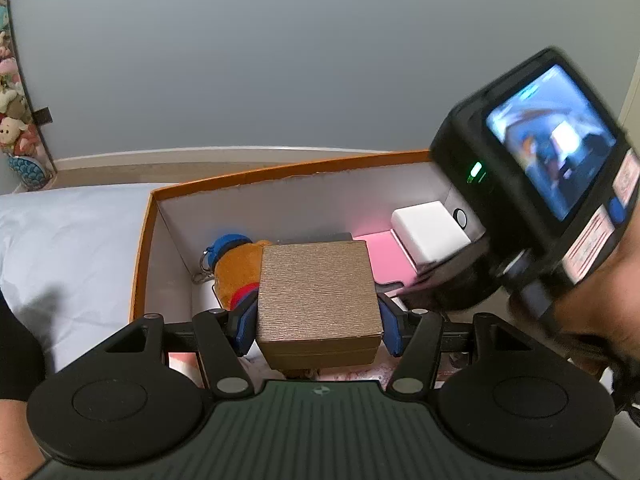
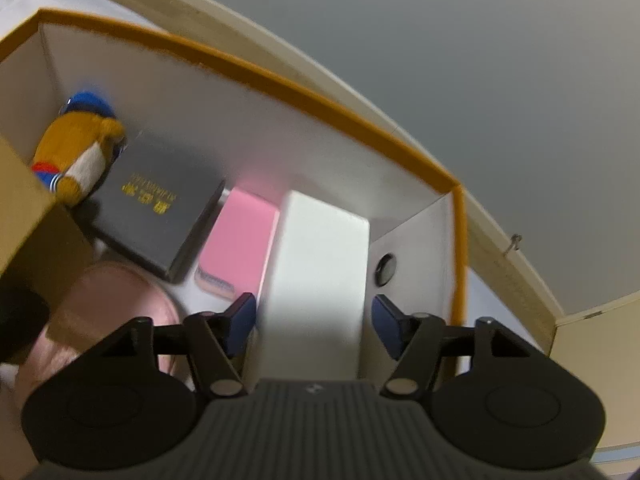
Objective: Organize objects
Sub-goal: 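Lower the white box into the shoebox and open the right tool while the left tool holds the cube, then lower the brown cube into the shoebox and open the left tool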
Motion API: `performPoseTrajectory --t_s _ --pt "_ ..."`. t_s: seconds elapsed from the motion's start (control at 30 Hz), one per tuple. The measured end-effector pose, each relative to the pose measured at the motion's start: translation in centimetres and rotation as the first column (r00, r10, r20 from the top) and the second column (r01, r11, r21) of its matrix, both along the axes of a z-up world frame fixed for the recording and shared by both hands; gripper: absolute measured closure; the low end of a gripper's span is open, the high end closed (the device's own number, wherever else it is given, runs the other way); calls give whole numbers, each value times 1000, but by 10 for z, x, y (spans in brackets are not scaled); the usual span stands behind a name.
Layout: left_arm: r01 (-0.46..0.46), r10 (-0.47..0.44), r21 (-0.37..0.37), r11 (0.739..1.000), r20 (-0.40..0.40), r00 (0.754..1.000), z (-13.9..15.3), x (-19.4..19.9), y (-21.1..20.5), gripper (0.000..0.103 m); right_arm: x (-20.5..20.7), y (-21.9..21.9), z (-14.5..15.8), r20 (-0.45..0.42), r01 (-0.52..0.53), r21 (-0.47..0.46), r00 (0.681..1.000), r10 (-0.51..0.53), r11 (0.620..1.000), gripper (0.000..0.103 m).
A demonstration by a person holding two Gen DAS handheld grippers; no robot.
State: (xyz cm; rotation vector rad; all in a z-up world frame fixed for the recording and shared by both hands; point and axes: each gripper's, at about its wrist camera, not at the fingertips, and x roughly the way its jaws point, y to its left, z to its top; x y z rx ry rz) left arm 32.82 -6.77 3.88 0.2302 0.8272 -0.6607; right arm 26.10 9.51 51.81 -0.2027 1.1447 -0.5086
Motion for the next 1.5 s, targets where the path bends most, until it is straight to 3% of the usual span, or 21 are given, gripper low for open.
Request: performPoseTrajectory --t_s 0.13,0.2,0.3,0.6,0.77,1.03,1.23,1.37,1.5 --pt "1 -1 -6 1000 4 1000 1 0 -1 35 -11 -8 17 60 -9 37 998 7 999 36" --pt "5 -5 -8 1000 4 1000 1 0 -3 35 -18 -9 25 87 -22 25 996 19 999 37" --pt "25 -25 -6 1000 5 1000 -3 0 -8 35 -24 -8 39 153 -29 82 988 16 996 38" --pt "71 -71 13 997 -19 997 -20 2 -31 35 -107 -29 77 395 -50 278 916 -67 959 36" --pt "76 -75 58 995 -28 997 -29 5 -54 35 -153 -38 77 442 -40 350 888 -127 936 36" --pt "69 -58 123 990 -86 995 -34 13 -84 35 -217 -36 61 541 -68 438 817 -201 897 34" --pt "86 -65 229 969 -97 993 -34 31 -111 35 -250 -38 50 549 -87 476 807 -219 875 32" --pt "89 -57 250 964 -132 990 -37 40 -129 36 -267 -46 49 556 -78 490 795 -243 868 32" --pt "63 -38 278 958 -95 995 -40 41 -144 36 -287 -57 51 564 -68 509 779 -273 858 31"
